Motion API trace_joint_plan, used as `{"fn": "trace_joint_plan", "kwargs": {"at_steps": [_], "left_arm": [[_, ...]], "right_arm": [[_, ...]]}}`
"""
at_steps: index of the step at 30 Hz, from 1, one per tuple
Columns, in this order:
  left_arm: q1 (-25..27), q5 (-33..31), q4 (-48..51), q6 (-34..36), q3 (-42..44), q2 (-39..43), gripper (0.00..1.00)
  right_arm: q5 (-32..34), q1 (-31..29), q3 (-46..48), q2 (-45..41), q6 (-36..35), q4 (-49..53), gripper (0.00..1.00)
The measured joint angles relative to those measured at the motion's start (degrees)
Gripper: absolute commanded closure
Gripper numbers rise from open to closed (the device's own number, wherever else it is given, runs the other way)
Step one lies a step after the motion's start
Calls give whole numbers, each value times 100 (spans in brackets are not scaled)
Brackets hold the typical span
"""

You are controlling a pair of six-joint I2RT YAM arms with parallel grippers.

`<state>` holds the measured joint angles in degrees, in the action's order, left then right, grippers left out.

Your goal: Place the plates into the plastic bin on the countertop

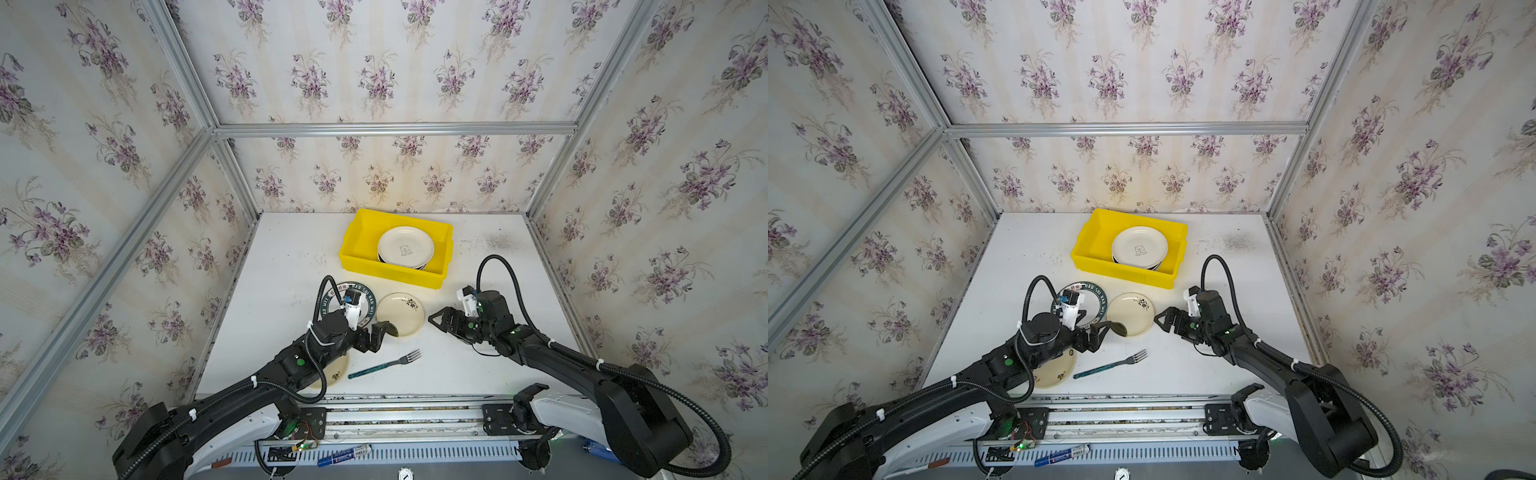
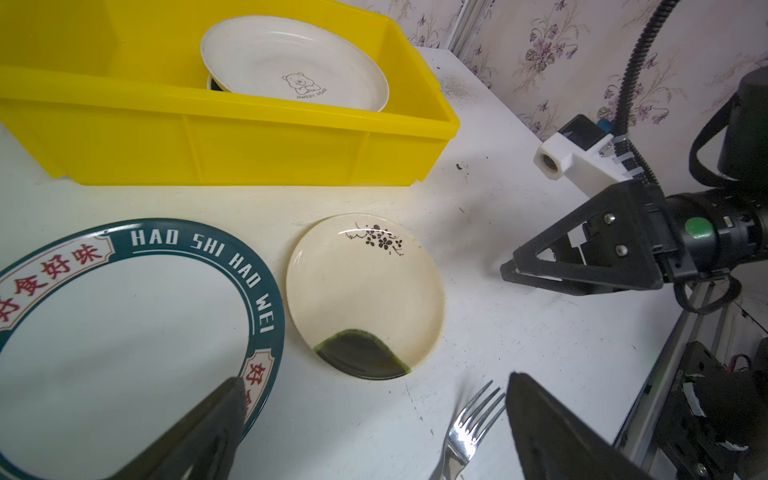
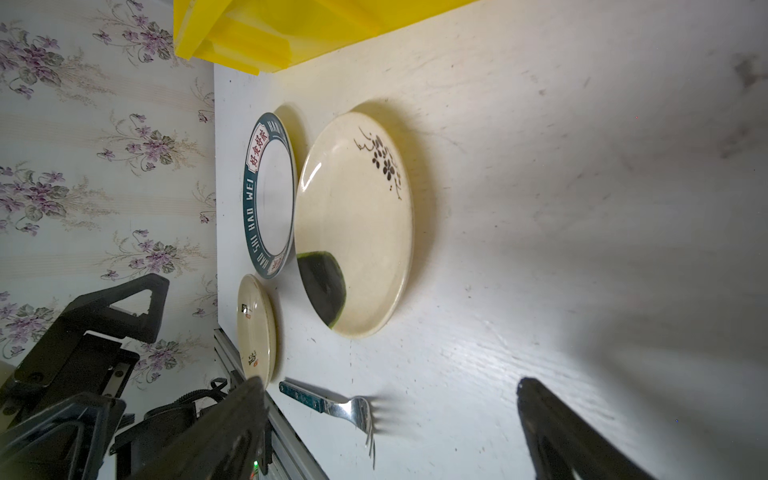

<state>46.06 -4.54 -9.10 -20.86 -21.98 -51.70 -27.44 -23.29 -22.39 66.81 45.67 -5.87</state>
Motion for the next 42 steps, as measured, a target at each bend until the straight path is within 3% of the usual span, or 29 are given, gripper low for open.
{"fn": "trace_joint_plan", "kwargs": {"at_steps": [5, 9, 16, 25, 30, 35, 42], "left_arm": [[24, 160, -11, 557, -603, -293, 0], [39, 282, -160, 813, -557, -472, 0], [44, 452, -278, 1073, -293, -463, 0], [44, 544, -367, 1029, -345, -811, 0], [44, 490, -369, 951, -385, -981, 0], [44, 426, -369, 870, -409, -935, 0], [44, 326, -348, 824, -409, -925, 0]], "right_arm": [[76, -2, -33, 131, -7, -2, 4], [122, -4, -46, 212, -15, -46, 4], [212, -63, -81, 608, 35, -323, 16], [122, -245, -238, 1519, 356, -1040, 34], [114, -275, -271, 1823, 450, -1469, 37], [232, -328, -278, 1908, 535, -1582, 46], [352, -437, -382, 2039, 557, -1587, 50]]}}
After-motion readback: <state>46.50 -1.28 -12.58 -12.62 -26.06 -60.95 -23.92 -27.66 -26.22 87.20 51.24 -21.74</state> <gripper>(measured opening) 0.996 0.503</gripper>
